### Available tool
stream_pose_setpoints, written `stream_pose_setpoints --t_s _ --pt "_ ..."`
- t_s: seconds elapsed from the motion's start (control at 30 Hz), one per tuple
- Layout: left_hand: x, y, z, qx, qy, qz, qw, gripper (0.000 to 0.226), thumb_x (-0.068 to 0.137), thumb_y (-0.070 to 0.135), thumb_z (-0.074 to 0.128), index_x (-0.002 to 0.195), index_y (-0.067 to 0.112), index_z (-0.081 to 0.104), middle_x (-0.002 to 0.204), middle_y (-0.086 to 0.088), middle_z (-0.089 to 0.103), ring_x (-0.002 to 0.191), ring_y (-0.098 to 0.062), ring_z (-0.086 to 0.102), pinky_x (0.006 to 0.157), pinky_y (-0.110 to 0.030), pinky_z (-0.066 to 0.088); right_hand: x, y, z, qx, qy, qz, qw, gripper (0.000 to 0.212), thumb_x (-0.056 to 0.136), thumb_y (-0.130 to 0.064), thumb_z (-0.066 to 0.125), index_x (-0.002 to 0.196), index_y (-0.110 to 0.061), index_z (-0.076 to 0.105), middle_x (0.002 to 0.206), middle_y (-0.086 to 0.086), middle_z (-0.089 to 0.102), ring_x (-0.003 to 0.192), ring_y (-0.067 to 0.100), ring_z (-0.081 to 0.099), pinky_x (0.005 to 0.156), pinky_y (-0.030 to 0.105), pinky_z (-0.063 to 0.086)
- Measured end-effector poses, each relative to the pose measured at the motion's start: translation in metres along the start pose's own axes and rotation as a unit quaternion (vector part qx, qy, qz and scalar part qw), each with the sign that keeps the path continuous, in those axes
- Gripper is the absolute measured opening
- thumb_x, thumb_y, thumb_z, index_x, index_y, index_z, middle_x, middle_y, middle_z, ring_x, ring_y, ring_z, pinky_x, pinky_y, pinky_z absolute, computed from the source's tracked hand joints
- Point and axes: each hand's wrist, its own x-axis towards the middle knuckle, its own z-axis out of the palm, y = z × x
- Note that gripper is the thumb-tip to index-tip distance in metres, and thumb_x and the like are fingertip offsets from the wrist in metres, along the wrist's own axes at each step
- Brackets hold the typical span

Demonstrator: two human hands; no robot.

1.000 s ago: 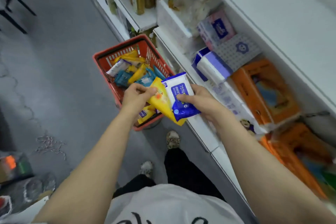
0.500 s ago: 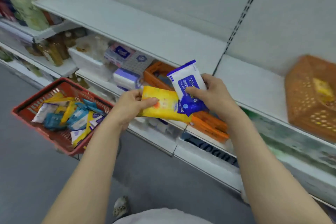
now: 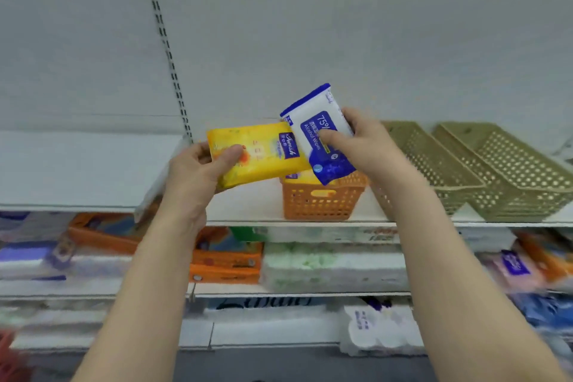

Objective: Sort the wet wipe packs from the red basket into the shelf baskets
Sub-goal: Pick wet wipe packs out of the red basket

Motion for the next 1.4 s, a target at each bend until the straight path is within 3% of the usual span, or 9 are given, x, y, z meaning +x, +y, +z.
stream_pose_setpoints --t_s 0.23,0.37,0.5,0.7,0.83,1.03,1.17,1.27,1.4 --pt "0.048 -0.002 0.12 0.002 -0.09 0.013 0.996 0.021 0.08 0.022 0.077 0.095 0.013 0.065 0.093 -0.007 0.072 0.072 -0.015 0.071 0.06 -0.03 0.058 0.012 0.046 -0.112 -0.001 0.1 0.047 0.994 0.024 0.087 -0.012 0.072 0.11 -0.015 0.064 0.098 0.003 0.075 0.085 0.022 0.074 0.076 0.041 0.06" --pt "0.076 -0.007 0.171 0.015 -0.104 0.014 0.994 0.023 0.077 0.029 0.08 0.091 0.017 0.067 0.091 -0.008 0.073 0.085 -0.028 0.072 0.074 -0.042 0.057 0.034 0.069 -0.165 -0.049 0.14 0.088 0.985 0.028 0.082 -0.011 0.078 0.103 -0.015 0.061 0.094 0.004 0.075 0.074 0.018 0.074 0.068 0.035 0.06" --pt "0.099 -0.016 0.203 0.029 -0.122 0.014 0.992 0.019 0.078 0.031 0.079 0.085 0.02 0.066 0.088 -0.001 0.072 0.082 -0.022 0.07 0.077 -0.04 0.056 0.053 0.105 -0.192 -0.084 0.15 0.109 0.979 0.022 0.081 -0.014 0.08 0.097 -0.018 0.065 0.094 0.009 0.074 0.081 0.028 0.073 0.075 0.045 0.06" --pt "0.111 -0.027 0.238 0.026 -0.117 -0.008 0.993 0.021 0.082 0.029 0.076 0.095 0.015 0.068 0.087 -0.001 0.07 0.078 -0.018 0.067 0.073 -0.036 0.056 0.085 0.152 -0.206 -0.223 -0.033 0.162 0.961 0.023 0.077 -0.024 0.083 0.099 -0.022 0.074 0.093 -0.001 0.075 0.085 0.019 0.072 0.079 0.035 0.058" --pt "0.115 -0.033 0.261 0.024 -0.094 -0.016 0.995 0.016 0.082 0.029 0.076 0.09 0.019 0.067 0.09 -0.001 0.071 0.079 -0.016 0.067 0.078 -0.039 0.055 0.108 0.165 -0.196 -0.326 -0.222 0.179 0.901 0.022 0.08 -0.029 0.08 0.102 -0.028 0.074 0.089 -0.009 0.074 0.087 0.014 0.071 0.084 0.035 0.057" --pt "0.109 -0.047 0.285 0.024 -0.056 -0.029 0.998 0.019 0.081 0.027 0.077 0.095 0.016 0.068 0.095 -0.005 0.073 0.087 -0.021 0.07 0.081 -0.04 0.055 0.111 0.188 -0.185 -0.38 -0.338 0.184 0.841 0.034 0.083 -0.033 0.077 0.116 -0.027 0.072 0.105 -0.012 0.07 0.094 0.008 0.06 0.089 0.028 0.047" --pt "0.095 -0.058 0.295 0.017 -0.026 -0.031 0.999 0.016 0.084 0.023 0.074 0.096 0.015 0.069 0.088 -0.001 0.072 0.07 -0.006 0.068 0.061 -0.021 0.052 0.106 0.207 -0.172 -0.443 -0.302 0.136 0.833 0.031 0.078 -0.035 0.081 0.104 -0.022 0.068 0.109 -0.004 0.067 0.098 0.017 0.06 0.088 0.035 0.053" --pt "0.086 -0.062 0.297 0.012 0.001 -0.038 0.999 0.019 0.084 0.022 0.074 0.099 0.012 0.07 0.089 -0.002 0.073 0.076 -0.012 0.069 0.067 -0.027 0.053 0.111 0.203 -0.18 -0.502 -0.284 0.122 0.808 0.034 0.079 -0.04 0.078 0.102 -0.019 0.062 0.109 0.0 0.065 0.101 0.021 0.061 0.083 0.035 0.053" --pt "0.077 -0.064 0.289 0.021 0.011 -0.044 0.999 0.017 0.083 0.023 0.075 0.096 0.014 0.071 0.091 -0.004 0.074 0.083 -0.019 0.07 0.076 -0.037 0.055 0.134 0.183 -0.208 -0.408 0.0 0.072 0.91 0.017 0.092 -0.035 0.06 0.094 -0.018 0.062 0.103 0.003 0.07 0.096 0.024 0.063 0.083 0.037 0.052"
